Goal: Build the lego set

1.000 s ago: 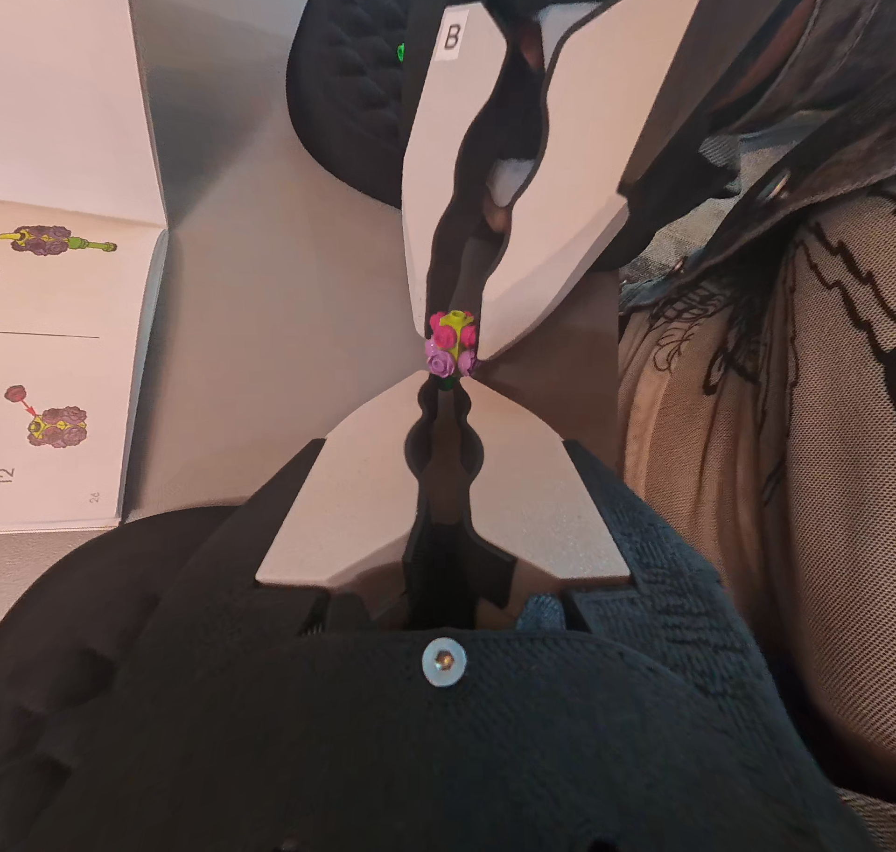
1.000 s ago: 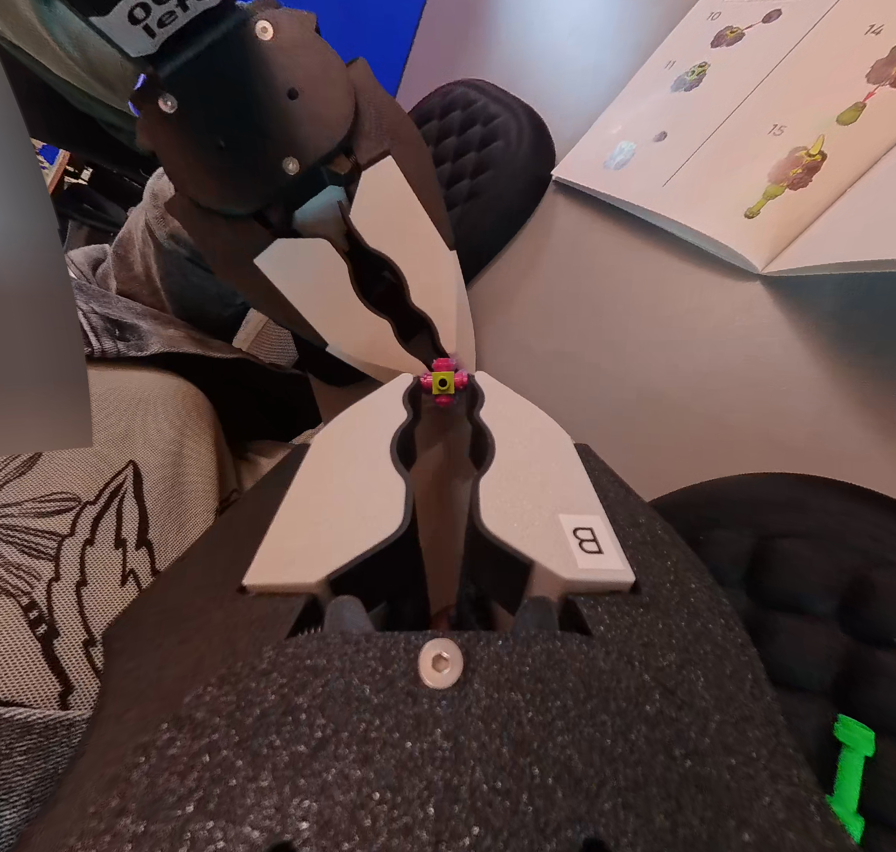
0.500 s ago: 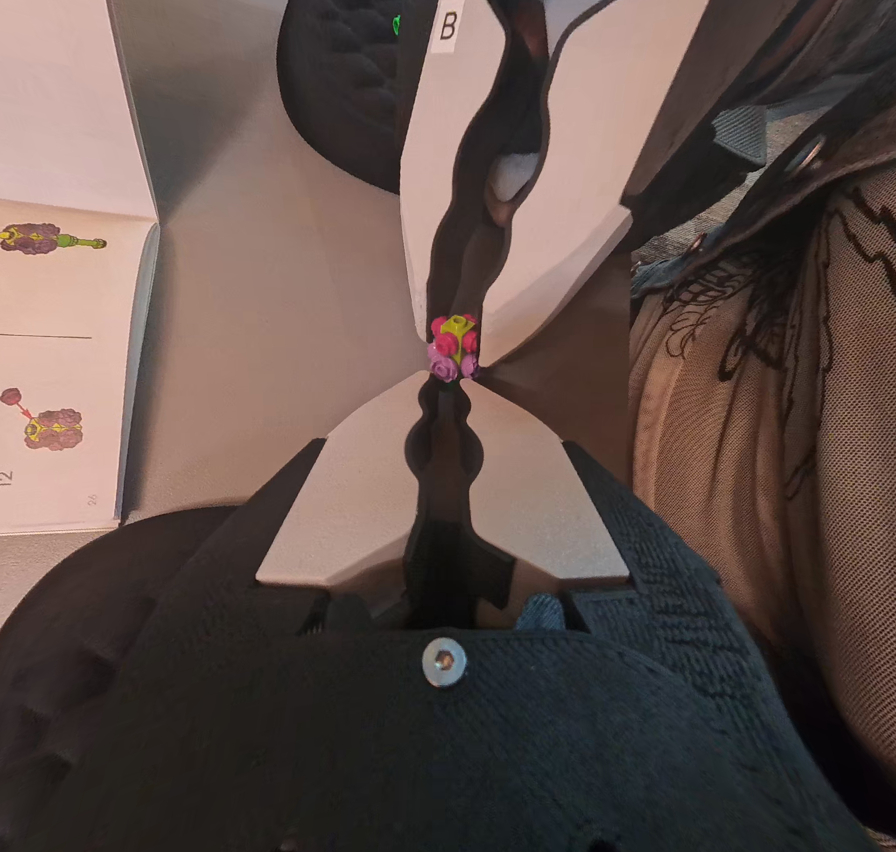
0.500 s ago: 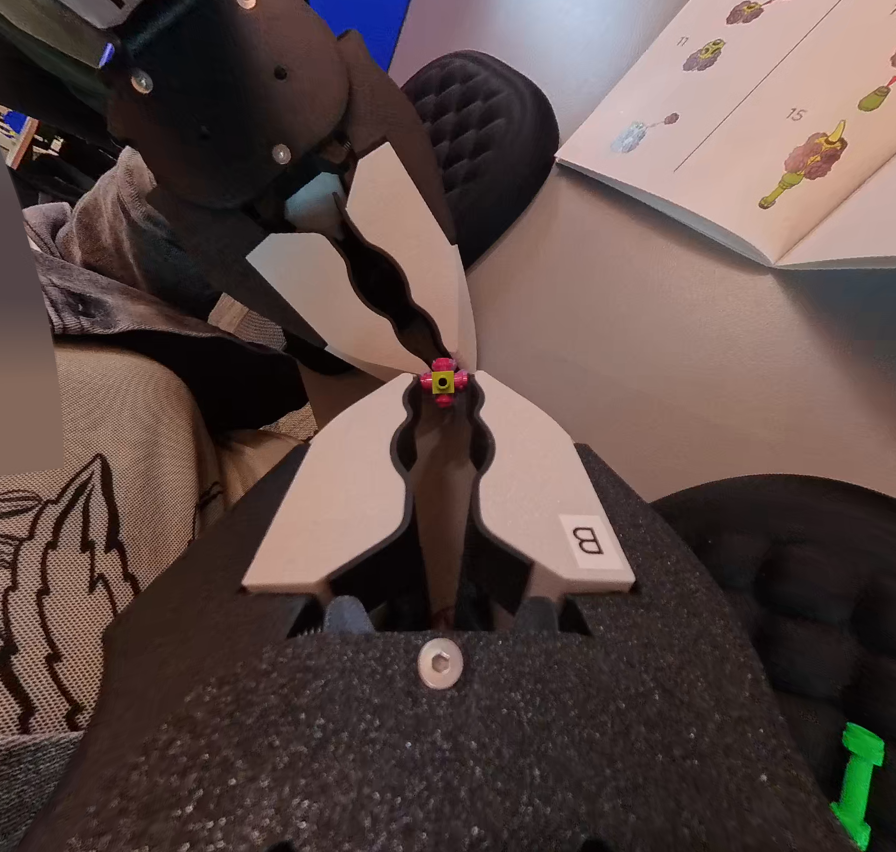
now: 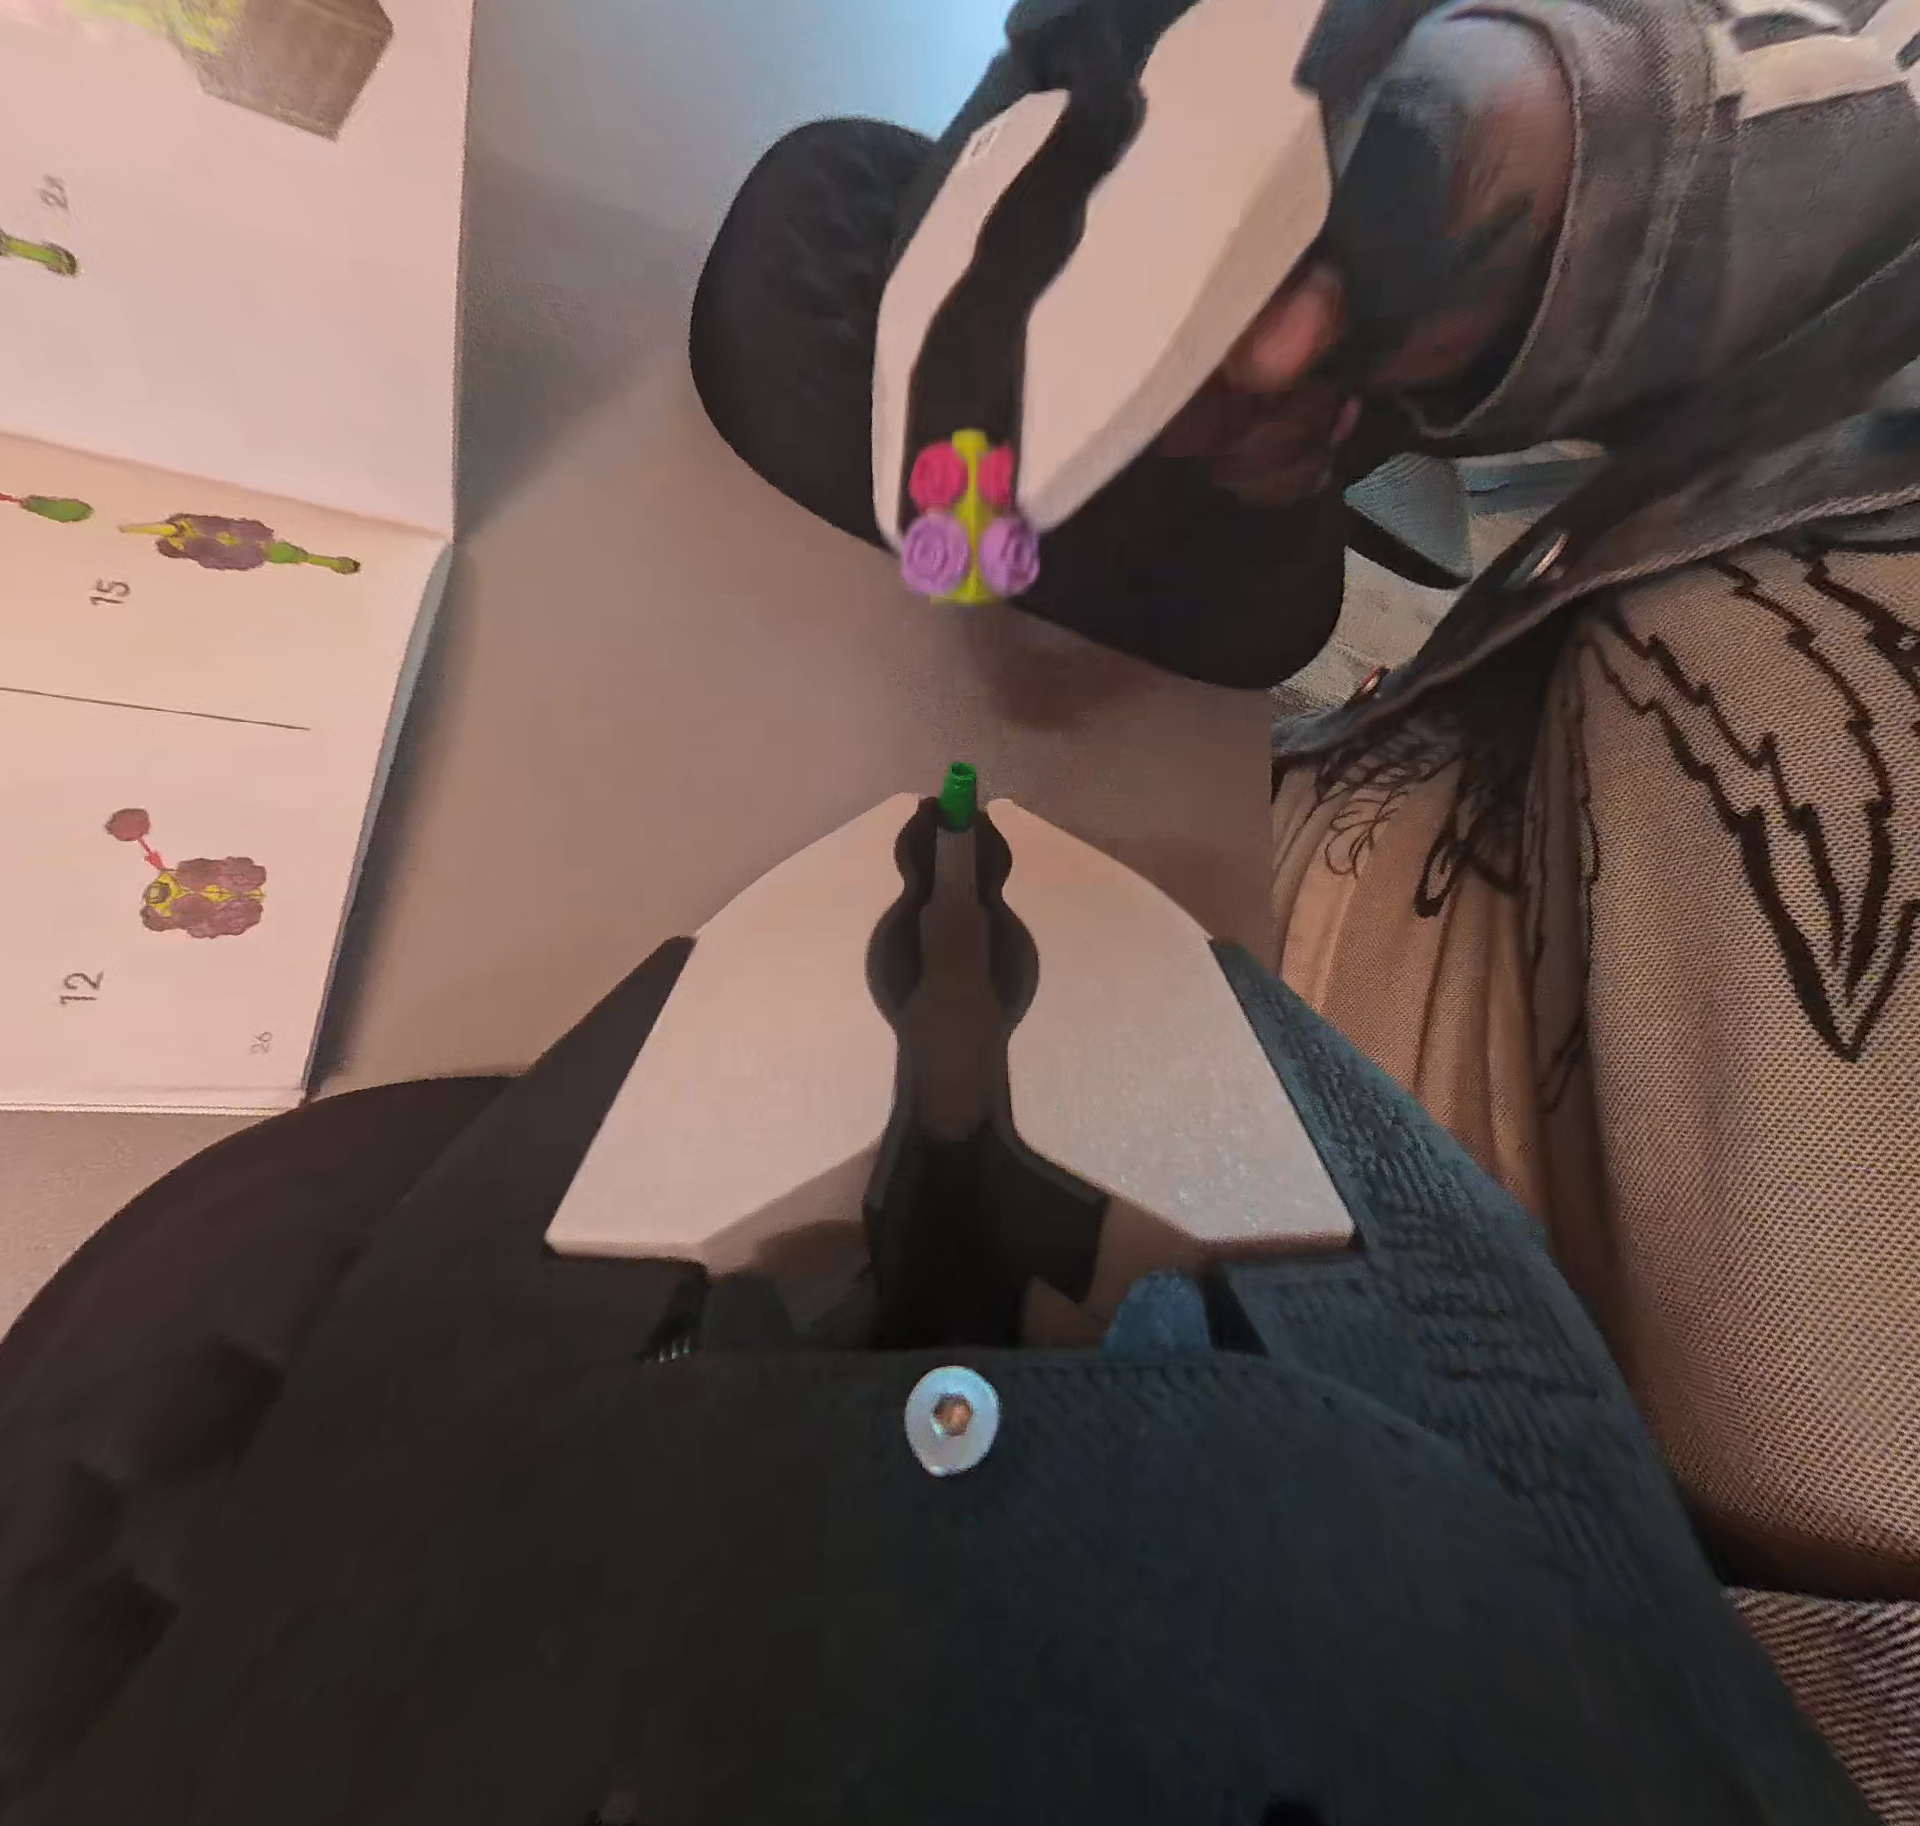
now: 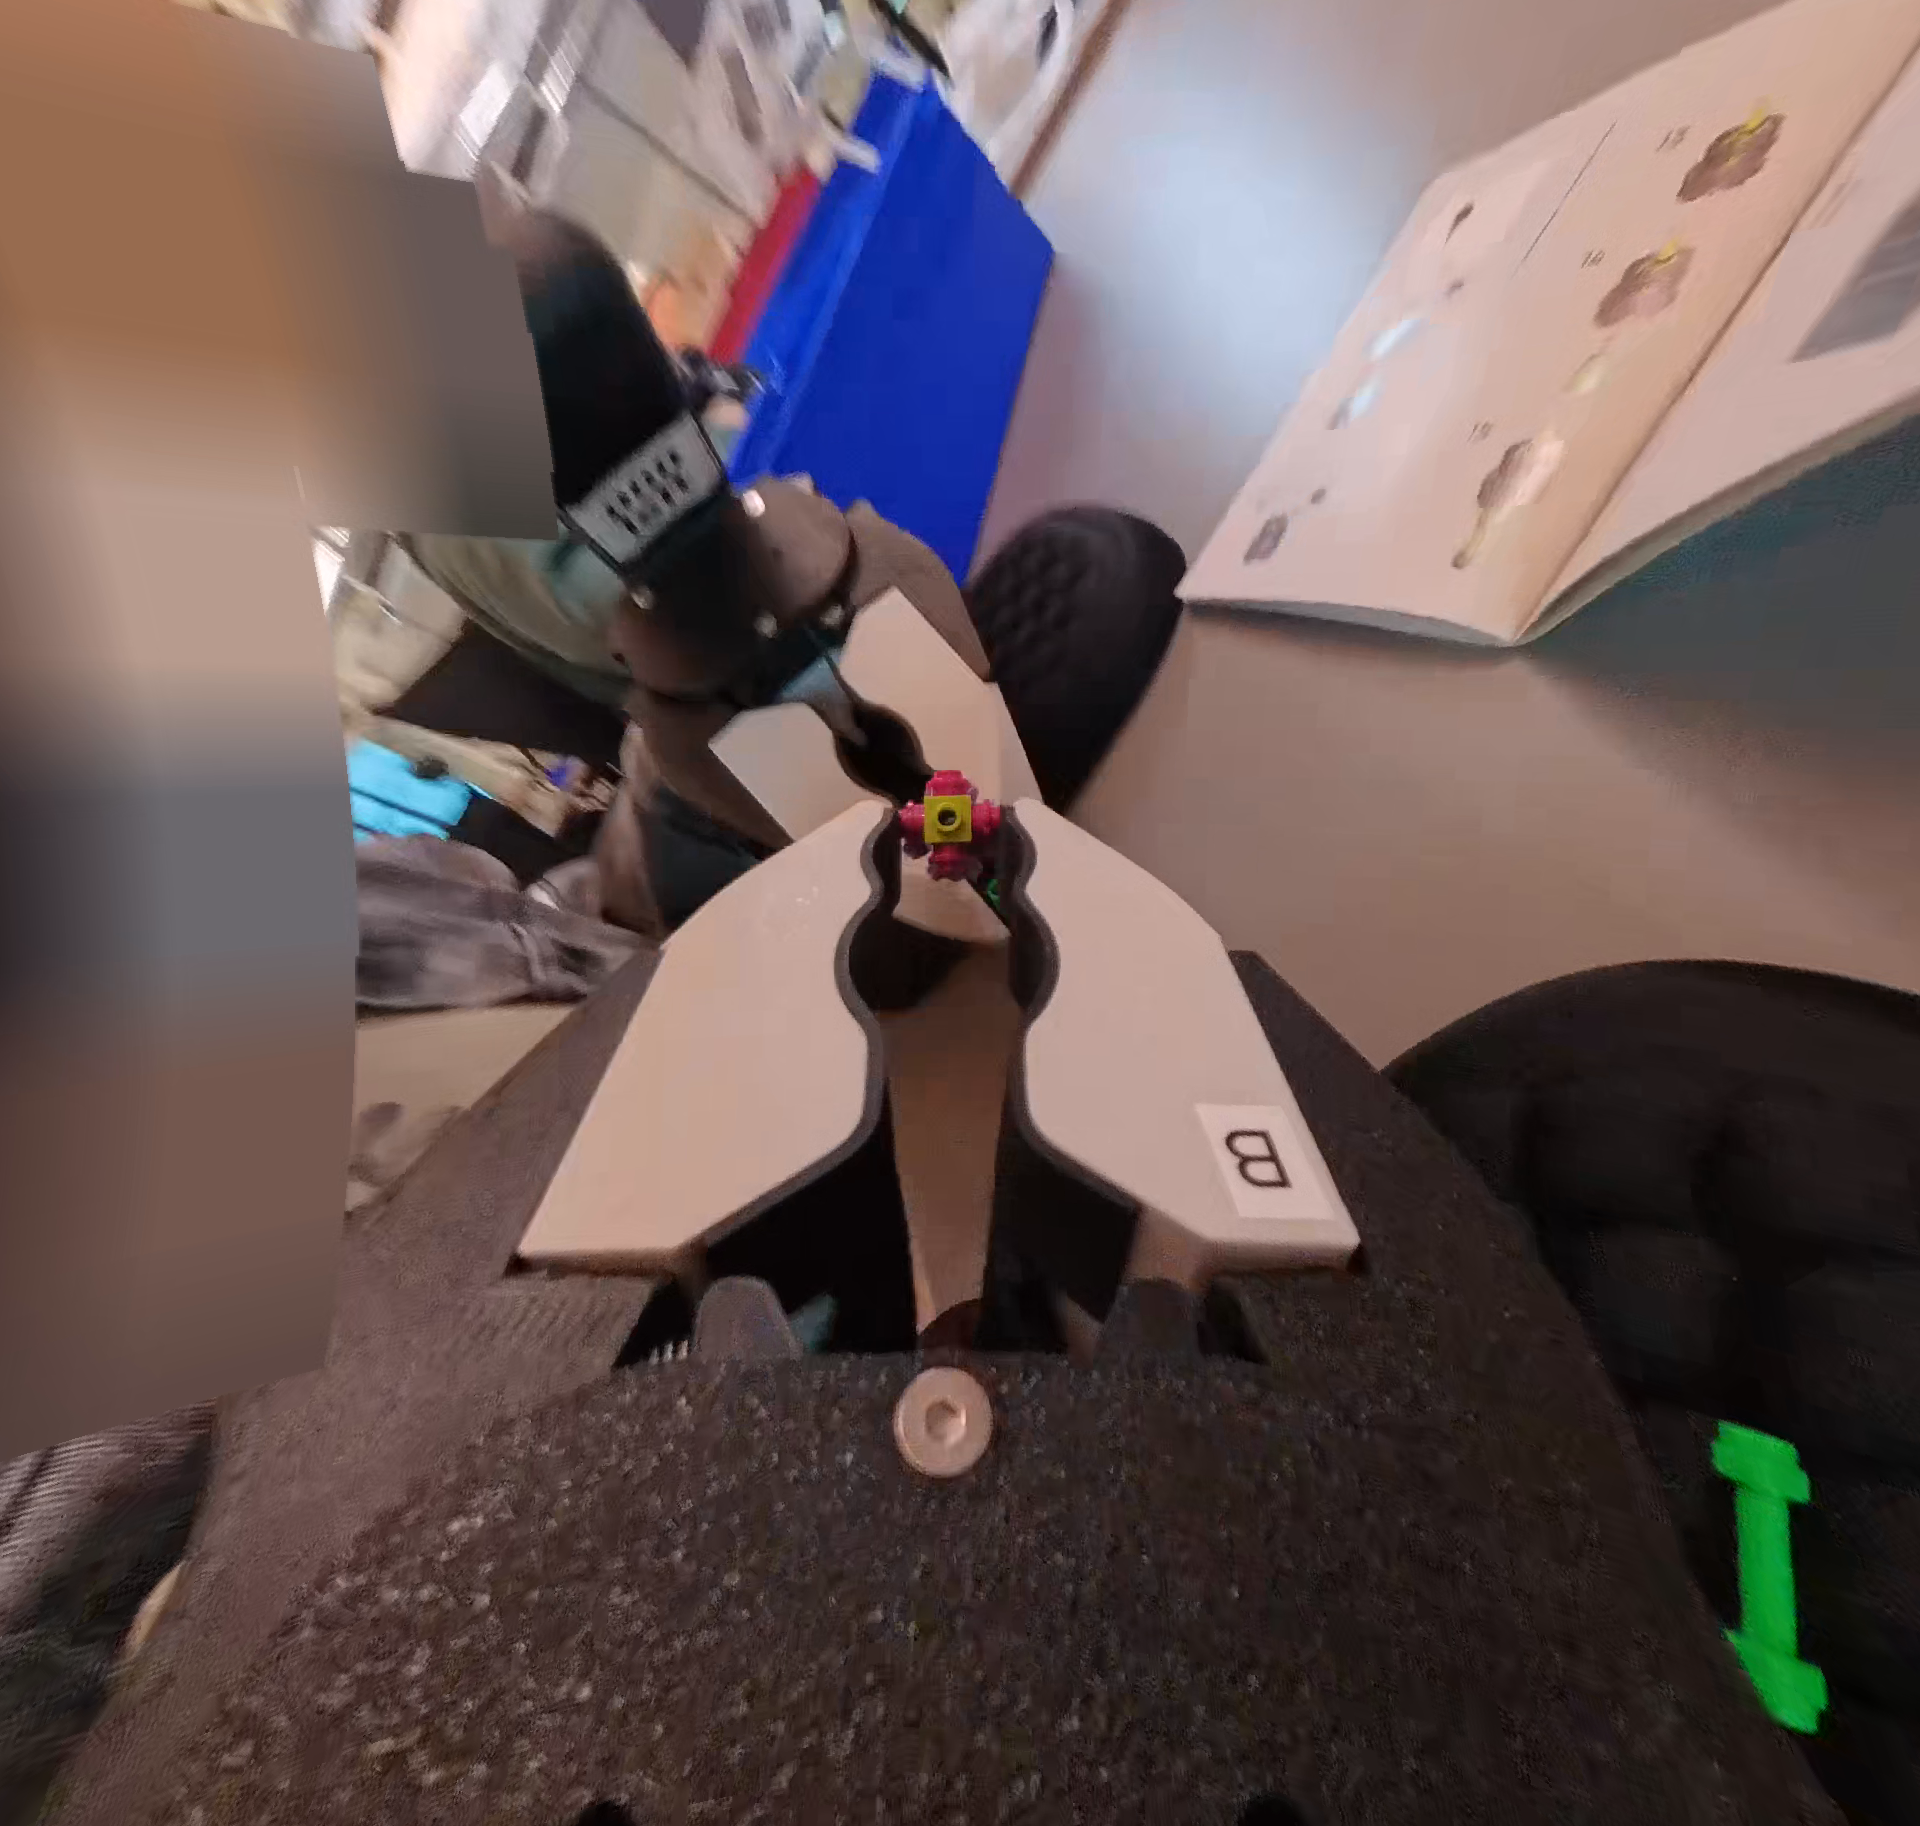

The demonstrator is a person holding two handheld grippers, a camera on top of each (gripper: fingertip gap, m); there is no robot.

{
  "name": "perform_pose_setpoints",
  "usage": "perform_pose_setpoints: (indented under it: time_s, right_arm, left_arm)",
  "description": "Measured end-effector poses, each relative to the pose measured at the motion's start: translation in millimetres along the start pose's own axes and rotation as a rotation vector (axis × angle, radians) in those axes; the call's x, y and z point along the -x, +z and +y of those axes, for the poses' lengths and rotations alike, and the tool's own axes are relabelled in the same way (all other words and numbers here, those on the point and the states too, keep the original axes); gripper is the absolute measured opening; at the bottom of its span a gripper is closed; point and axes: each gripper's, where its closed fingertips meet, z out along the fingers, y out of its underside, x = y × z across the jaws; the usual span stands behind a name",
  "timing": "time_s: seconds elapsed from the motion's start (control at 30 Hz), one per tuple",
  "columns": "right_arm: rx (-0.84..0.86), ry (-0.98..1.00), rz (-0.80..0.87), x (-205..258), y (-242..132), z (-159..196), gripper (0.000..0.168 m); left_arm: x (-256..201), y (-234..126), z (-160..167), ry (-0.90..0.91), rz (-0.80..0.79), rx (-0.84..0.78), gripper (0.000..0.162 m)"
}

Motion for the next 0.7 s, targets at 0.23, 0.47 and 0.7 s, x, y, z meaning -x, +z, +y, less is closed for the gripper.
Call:
perform_pose_setpoints:
  time_s: [0.23, 0.47, 0.7]
  right_arm:
    - [-0.095, -0.053, -0.017, 11, -18, -19, 0.018]
    - [-0.180, -0.257, 0.128, 12, -67, -45, 0.018]
    - [-0.240, -0.338, 0.168, 12, -107, -47, 0.018]
  left_arm:
    - [12, -6, -8, 0.085, -0.134, 0.002, 0.006]
    - [12, -8, -84, 0.164, -0.088, -0.439, 0.006]
    - [6, 25, -91, 0.180, -0.013, -0.278, 0.006]
